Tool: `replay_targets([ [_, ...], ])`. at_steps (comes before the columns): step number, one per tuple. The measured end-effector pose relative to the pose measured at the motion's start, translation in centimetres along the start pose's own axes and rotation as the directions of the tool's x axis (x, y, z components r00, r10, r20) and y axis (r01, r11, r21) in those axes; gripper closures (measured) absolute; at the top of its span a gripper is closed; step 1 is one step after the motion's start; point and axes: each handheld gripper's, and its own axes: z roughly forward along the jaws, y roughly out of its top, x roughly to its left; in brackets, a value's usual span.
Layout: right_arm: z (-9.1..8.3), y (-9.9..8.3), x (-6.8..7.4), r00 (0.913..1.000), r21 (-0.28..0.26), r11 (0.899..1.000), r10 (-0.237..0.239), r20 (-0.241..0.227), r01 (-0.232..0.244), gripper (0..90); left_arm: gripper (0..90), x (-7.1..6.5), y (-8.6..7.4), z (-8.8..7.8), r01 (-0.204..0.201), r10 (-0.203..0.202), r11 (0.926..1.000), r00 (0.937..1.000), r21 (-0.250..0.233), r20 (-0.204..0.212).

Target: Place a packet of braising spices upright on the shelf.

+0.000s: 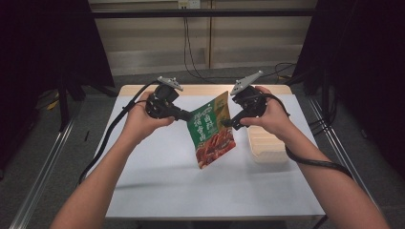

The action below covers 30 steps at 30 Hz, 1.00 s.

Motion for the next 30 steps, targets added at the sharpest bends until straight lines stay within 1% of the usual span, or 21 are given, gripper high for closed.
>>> replay_targets([
  [3,0.2,0.4,-0.3,0.9998,0.0,1.0,-0.016,-0.009,0.016,2.9,90.0,0.0,0.0,0.0,0.0,0.0,1.0,1.0,-0.003,0.004],
  [6,0.3,0.7,-0.6,0.9999,0.002,1.0,-0.013,-0.01,0.013,2.9,90.0,-0.1,0.0,0.0,-0.005,0.005,1.0,0.9999,-0.007,0.014],
  [7,0.4,0.9,-0.9,0.9998,0.009,1.0,-0.017,-0.006,0.017,2.8,90.0,-0.2,0.0,0.0,0.005,-0.005,0.9998,0.9998,-0.017,0.022],
  [10,0.5,1.1,-1.0,0.9998,0.013,1.0,-0.019,0.001,0.019,2.8,90.0,-0.2,0.0,-0.1,0.002,-0.002,0.9999,0.9997,-0.012,0.024],
  [11,0.4,1.4,-1.2,0.9997,0.021,0.999,-0.025,0.003,0.025,2.8,90.0,-0.2,0.0,-0.1,0.0,0.0,1.0,0.9994,-0.008,0.034],
  [13,0.4,1.6,-1.3,0.9995,0.019,0.999,-0.03,0.004,0.03,2.8,90.0,-0.2,0.0,-0.1,0.002,-0.001,0.9999,0.9993,-0.016,0.037],
  [14,0.4,1.6,-1.4,0.9996,0.019,0.999,-0.029,0.007,0.029,2.7,90.0,-0.2,0.0,-0.1,-0.007,0.007,0.9999,0.9992,-0.014,0.04],
  [15,0.4,1.7,-1.5,0.9995,0.023,0.999,-0.031,0.009,0.03,2.7,90.0,-0.2,0.1,-0.2,-0.013,0.013,0.9999,0.9994,0.0,0.032],
  [16,0.4,1.8,-1.6,0.9994,0.024,0.999,-0.033,0.013,0.032,2.7,90.0,-0.2,0.1,-0.1,-0.009,0.01,0.9999,0.9991,-0.013,0.04],
  [19,0.5,2.0,-1.9,0.9994,0.016,0.999,-0.032,0.015,0.032,2.7,90.0,-0.3,0.1,0.0,-0.009,0.01,0.9999,0.9989,-0.014,0.046],
  [20,0.5,2.0,-2.0,0.9993,0.019,0.999,-0.035,0.013,0.035,2.8,90.0,-0.3,0.2,0.1,-0.016,0.017,0.9996,0.9988,-0.025,0.045],
  [21,0.6,2.1,-2.1,0.9992,0.019,0.999,-0.037,0.016,0.036,2.8,90.0,-0.4,0.2,0.0,-0.017,0.017,0.9998,0.9987,-0.012,0.049],
  [22,0.7,2.2,-2.2,0.999,0.022,0.999,-0.043,0.008,0.043,2.8,90.0,-0.3,0.3,0.0,-0.022,0.022,0.9997,0.9984,-0.006,0.052],
  [23,0.7,2.3,-2.3,0.999,0.027,0.999,-0.044,0.012,0.044,2.8,90.0,-0.4,0.3,0.1,-0.016,0.017,0.9997,0.9989,-0.016,0.045],
  [24,0.8,2.5,-2.4,0.9984,0.029,0.998,-0.055,0.01,0.054,2.8,90.0,-0.4,0.4,0.1,-0.026,0.026,0.9996,0.9985,-0.01,0.049],
  [26,0.9,2.7,-2.5,0.9985,0.03,0.998,-0.055,0.008,0.054,2.8,90.0,-0.4,0.5,0.1,-0.027,0.027,0.9996,0.9986,-0.01,0.046],
  [27,0.9,2.9,-2.7,0.9976,0.028,0.997,-0.069,-0.002,0.069,2.9,90.0,-0.4,0.6,0.1,-0.029,0.029,0.9996,0.9983,-0.002,0.05],
  [28,0.9,2.9,-2.7,0.9976,0.028,0.997,-0.069,-0.002,0.069,2.9,90.0,-0.4,0.6,0.1,-0.029,0.029,0.9996,0.9983,-0.002,0.05],
  [30,1.0,3.1,-2.8,0.9972,0.03,0.997,-0.074,-0.01,0.074,2.9,90.0,-0.5,0.6,0.2,-0.029,0.029,0.9995,0.9984,-0.012,0.049],
])
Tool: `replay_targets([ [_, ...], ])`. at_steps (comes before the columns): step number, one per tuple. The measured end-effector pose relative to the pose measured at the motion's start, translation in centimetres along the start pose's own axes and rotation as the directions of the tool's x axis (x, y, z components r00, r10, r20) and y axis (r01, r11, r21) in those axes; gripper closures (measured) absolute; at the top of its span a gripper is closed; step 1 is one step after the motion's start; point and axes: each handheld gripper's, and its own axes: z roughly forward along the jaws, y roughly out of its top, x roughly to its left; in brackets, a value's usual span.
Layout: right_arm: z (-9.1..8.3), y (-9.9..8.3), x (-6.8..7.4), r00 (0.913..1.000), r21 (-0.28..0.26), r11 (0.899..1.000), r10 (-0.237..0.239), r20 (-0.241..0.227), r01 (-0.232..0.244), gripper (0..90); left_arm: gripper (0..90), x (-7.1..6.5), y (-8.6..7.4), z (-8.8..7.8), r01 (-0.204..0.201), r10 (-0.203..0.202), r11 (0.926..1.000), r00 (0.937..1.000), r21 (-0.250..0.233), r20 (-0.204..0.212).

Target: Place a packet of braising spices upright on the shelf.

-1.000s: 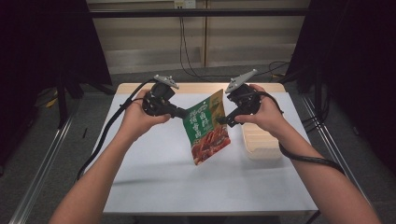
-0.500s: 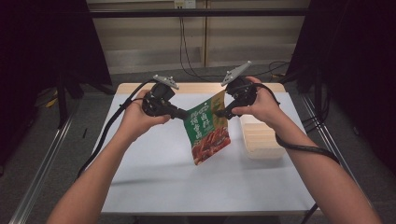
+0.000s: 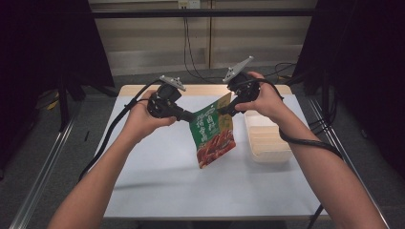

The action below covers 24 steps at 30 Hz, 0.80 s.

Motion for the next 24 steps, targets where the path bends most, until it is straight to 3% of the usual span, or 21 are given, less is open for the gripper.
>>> replay_targets([
  [4,0.1,0.3,0.0,0.9995,-0.002,1.0,-0.015,-0.029,0.015,5.6,90.0,0.2,0.1,-0.1,-0.001,0.001,0.9999,1.0,0.011,0.002],
  [6,0.2,0.4,0.3,0.9968,0.005,0.999,-0.047,-0.065,0.047,8.0,90.0,0.2,0.1,-0.1,0.006,-0.006,0.9999,1.0,0.016,-0.005],
  [11,0.3,0.6,0.9,0.9945,0.008,0.997,-0.071,-0.076,0.072,9.2,90.0,0.4,0.1,-0.1,0.019,-0.019,0.9998,0.9998,0.004,-0.01],
  [12,0.2,0.7,1.2,0.9908,0.004,0.996,-0.091,-0.1,0.092,16.0,90.0,0.4,0.1,0.0,0.02,-0.02,0.9998,0.9997,-0.009,-0.012],
  [15,0.2,0.8,1.5,0.9884,0.01,0.993,-0.112,-0.103,0.114,19.6,90.0,0.7,0.3,-0.2,0.033,-0.033,0.9995,0.9991,-0.002,-0.028],
  [18,-0.1,1.2,2.1,0.9834,0.024,0.989,-0.139,-0.116,0.143,35.1,90.0,0.9,0.3,-0.2,0.045,-0.045,0.999,0.9981,-0.004,-0.042],
  [20,-0.2,1.3,2.3,0.9804,0.027,0.987,-0.152,-0.126,0.157,39.4,90.0,1.0,0.3,-0.1,0.048,-0.049,0.9986,0.9977,-0.023,-0.046],
  [22,-0.2,1.8,2.7,0.9769,0.082,0.982,-0.159,-0.143,0.172,47.2,90.0,1.1,0.3,-0.1,0.045,-0.047,0.9986,0.9974,-0.026,-0.056],
  [24,-0.2,2.0,2.9,0.9766,0.102,0.98,-0.157,-0.147,0.173,49.1,90.0,1.1,0.3,-0.1,0.042,-0.044,0.9988,0.9966,-0.024,-0.07],
])
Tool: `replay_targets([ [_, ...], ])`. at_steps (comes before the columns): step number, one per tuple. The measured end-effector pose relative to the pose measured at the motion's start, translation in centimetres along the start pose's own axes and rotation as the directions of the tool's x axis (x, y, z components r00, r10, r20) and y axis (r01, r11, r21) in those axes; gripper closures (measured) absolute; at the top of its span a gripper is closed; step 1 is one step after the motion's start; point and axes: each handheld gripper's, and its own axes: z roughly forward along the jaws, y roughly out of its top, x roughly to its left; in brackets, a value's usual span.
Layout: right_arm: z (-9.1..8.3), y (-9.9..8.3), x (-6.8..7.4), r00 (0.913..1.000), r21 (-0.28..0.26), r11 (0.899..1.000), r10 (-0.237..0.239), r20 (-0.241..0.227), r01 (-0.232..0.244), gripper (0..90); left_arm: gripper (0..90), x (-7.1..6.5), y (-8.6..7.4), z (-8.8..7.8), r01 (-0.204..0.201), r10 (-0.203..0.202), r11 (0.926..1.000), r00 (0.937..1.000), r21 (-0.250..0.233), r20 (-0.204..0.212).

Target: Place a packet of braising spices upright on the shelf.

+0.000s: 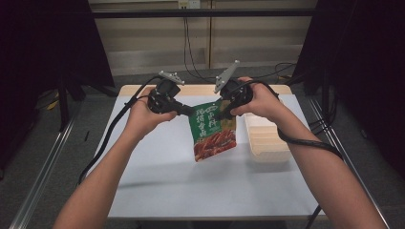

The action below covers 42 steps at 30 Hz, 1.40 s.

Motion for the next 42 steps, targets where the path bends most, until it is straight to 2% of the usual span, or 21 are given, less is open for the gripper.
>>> replay_targets([
  [1,0.0,0.3,0.1,0.9999,0.03,1.0,-0.001,-0.015,0.001,57.4,90.0,0.1,0.0,0.0,0.0,0.0,1.0,1.0,0.005,-0.009],
  [6,0.0,0.8,0.2,0.9996,0.082,0.996,0.016,-0.022,-0.014,62.1,90.0,0.2,-0.1,-0.1,0.012,-0.012,0.9999,0.9999,-0.007,-0.006],
  [7,0.0,1.0,0.3,0.9995,0.098,0.995,0.023,-0.023,-0.02,65.4,90.0,0.1,-0.2,0.1,0.024,-0.024,0.9992,0.9997,-0.032,-0.002],
  [10,-0.1,1.5,0.3,0.9994,0.139,0.99,0.024,-0.023,-0.021,83.0,90.0,0.1,-0.3,0.0,0.026,-0.026,0.999,0.9996,-0.037,0.008],
  [11,-0.3,1.6,0.3,0.9987,0.156,0.987,0.042,-0.028,-0.038,89.6,89.6,-0.1,-0.4,0.1,0.04,-0.039,0.9974,0.9991,-0.06,0.015],
  [13,-0.5,1.7,0.2,0.9984,0.163,0.986,0.048,-0.031,-0.043,90.0,89.0,-0.1,-0.6,-0.2,0.027,-0.026,0.9985,0.9994,-0.049,0.025],
  [14,-0.5,1.9,0.3,0.998,0.173,0.984,0.05,-0.037,-0.043,90.0,87.4,-0.1,-0.8,-0.1,0.035,-0.032,0.9973,0.9987,-0.065,0.04],
  [16,-0.6,2.2,0.4,0.9972,0.197,0.978,0.07,-0.025,-0.064,90.0,81.6,-0.1,-1.2,-0.1,0.043,-0.041,0.9965,0.9988,-0.072,0.029],
  [17,-0.7,2.5,0.4,0.9977,0.215,0.975,0.06,-0.033,-0.051,90.0,67.6,-0.1,-1.4,0.0,0.042,-0.04,0.9955,0.9989,-0.085,0.025],
  [18,-0.7,2.5,0.4,0.9977,0.215,0.975,0.06,-0.033,-0.051,90.0,67.6,-0.1,-1.8,0.1,0.042,-0.04,0.9945,0.9989,-0.096,0.024],
  [22,-0.9,2.9,0.5,0.996,0.239,0.969,0.081,-0.038,-0.07,90.0,41.3,0.0,-3.2,0.5,0.046,-0.047,0.9921,0.9989,-0.117,-0.007],
  [23,-1.0,2.9,0.4,0.9939,0.246,0.966,0.1,-0.047,-0.085,90.0,27.0,0.1,-3.5,0.6,0.044,-0.047,0.9921,0.9986,-0.117,-0.025],
  [25,-1.0,2.9,0.4,0.9939,0.249,0.965,0.1,-0.046,-0.086,90.0,22.3,0.1,-4.1,0.6,0.041,-0.048,0.9923,0.9973,-0.117,-0.055],
  [28,-1.3,2.9,0.2,0.991,0.247,0.963,0.125,-0.047,-0.11,90.0,14.6,0.2,-5.2,0.7,0.055,-0.065,0.9889,0.9956,-0.138,-0.067],
  [29,-1.3,2.9,0.2,0.9905,0.245,0.963,0.13,-0.045,-0.115,90.0,11.5,0.2,-5.7,0.7,0.079,-0.09,0.9885,0.9925,-0.129,-0.082],
  [30,-1.5,2.9,0.0,0.9888,0.243,0.962,0.14,-0.051,-0.123,90.0,8.0,0.1,-6.0,0.6,0.078,-0.089,0.9905,0.9914,-0.113,-0.095],
  [32,-1.6,3.0,-0.2,0.9874,0.246,0.96,0.152,-0.046,-0.136,90.0,8.4,0.2,-6.7,0.6,0.088,-0.1,0.9881,0.9904,-0.126,-0.095],
  [36,-2.0,3.0,-0.6,0.984,0.27,0.949,0.176,-0.028,-0.162,90.0,7.1,0.3,-8.1,0.5,0.119,-0.129,0.9871,0.9878,-0.107,-0.087],
  [38,-2.0,3.0,-0.6,0.9835,0.276,0.947,0.179,-0.027,-0.165,90.0,6.8,0.3,-8.8,0.4,0.123,-0.132,0.9887,0.9849,-0.086,-0.112],
  [39,-2.2,3.2,-0.7,0.9797,0.283,0.941,0.199,-0.022,-0.185,90.0,5.3,0.3,-9.2,0.4,0.134,-0.143,0.9872,0.9832,-0.087,-0.113],
  [42,-2.3,3.3,-0.9,0.9802,0.277,0.943,0.197,-0.022,-0.183,90.0,5.3,0.4,-10.3,0.1,0.148,-0.158,0.985,0.9794,-0.089,-0.125],
])
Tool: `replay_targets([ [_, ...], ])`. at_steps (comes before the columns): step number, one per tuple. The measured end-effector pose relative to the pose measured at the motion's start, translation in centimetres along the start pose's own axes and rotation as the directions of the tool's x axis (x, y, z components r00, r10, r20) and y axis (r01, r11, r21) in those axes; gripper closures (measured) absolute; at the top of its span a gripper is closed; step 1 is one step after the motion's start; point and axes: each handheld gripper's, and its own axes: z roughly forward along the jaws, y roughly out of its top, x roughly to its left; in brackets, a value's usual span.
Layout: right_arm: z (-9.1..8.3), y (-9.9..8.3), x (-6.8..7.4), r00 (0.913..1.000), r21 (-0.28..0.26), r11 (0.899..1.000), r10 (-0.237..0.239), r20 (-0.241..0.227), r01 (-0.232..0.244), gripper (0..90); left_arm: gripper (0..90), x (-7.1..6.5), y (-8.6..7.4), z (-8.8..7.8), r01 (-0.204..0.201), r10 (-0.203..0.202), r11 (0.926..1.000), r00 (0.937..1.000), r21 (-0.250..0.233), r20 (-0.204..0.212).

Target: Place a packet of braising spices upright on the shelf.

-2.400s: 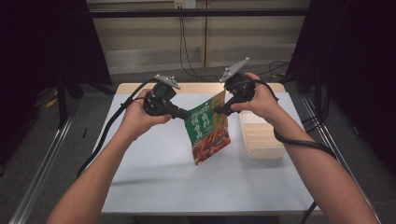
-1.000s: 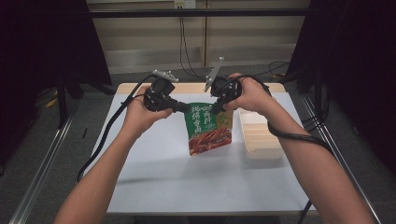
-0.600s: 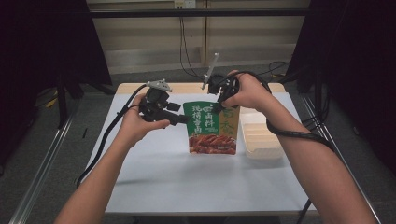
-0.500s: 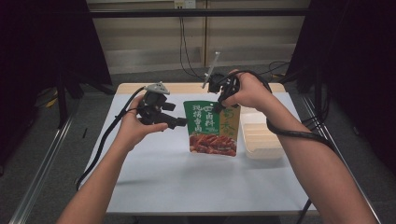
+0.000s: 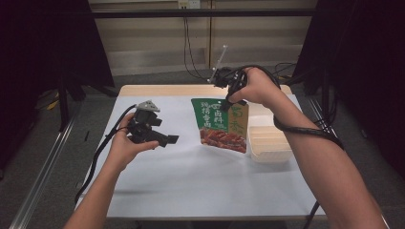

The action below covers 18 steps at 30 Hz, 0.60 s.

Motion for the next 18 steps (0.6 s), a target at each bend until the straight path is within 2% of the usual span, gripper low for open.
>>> replay_targets([
  [3,-0.4,0.2,-0.2,0.9999,-0.006,1.0,0.012,-0.012,-0.012,90.0,5.3,0.3,-1.1,-0.2,0.023,-0.023,0.9997,0.9997,-0.01,0.01],
  [5,-0.4,0.3,-0.2,0.9999,-0.016,1.0,0.007,-0.015,-0.008,90.0,5.4,0.6,-2.1,-0.2,0.038,-0.039,0.9993,0.9992,-0.002,-0.01],
  [7,-0.5,0.5,-0.1,0.9996,-0.019,1.0,0.025,-0.011,-0.025,90.0,5.7,0.7,-2.6,-0.2,0.042,-0.042,0.9991,0.9991,0.009,-0.008],
  [11,-0.7,0.6,-0.5,0.9998,-0.009,1.0,0.016,-0.007,-0.016,90.0,5.5,1.2,-3.6,0.0,0.043,-0.042,0.9984,0.9988,0.037,-0.027],
  [15,-1.0,0.7,-0.8,0.9994,0.002,0.999,0.036,0.001,-0.036,90.0,5.4,1.3,-4.3,-0.1,0.061,-0.06,0.9979,0.9977,0.022,-0.032],
  [17,-1.2,0.8,-1.0,0.9994,0.011,0.999,0.034,0.001,-0.034,90.0,4.5,1.5,-4.6,-0.1,0.049,-0.047,0.9978,0.998,0.044,-0.042],
  [18,-1.2,0.8,-1.0,0.9994,0.011,0.999,0.034,0.001,-0.034,90.0,4.5,1.5,-4.8,0.0,0.059,-0.058,0.9976,0.9977,0.035,-0.034],
])
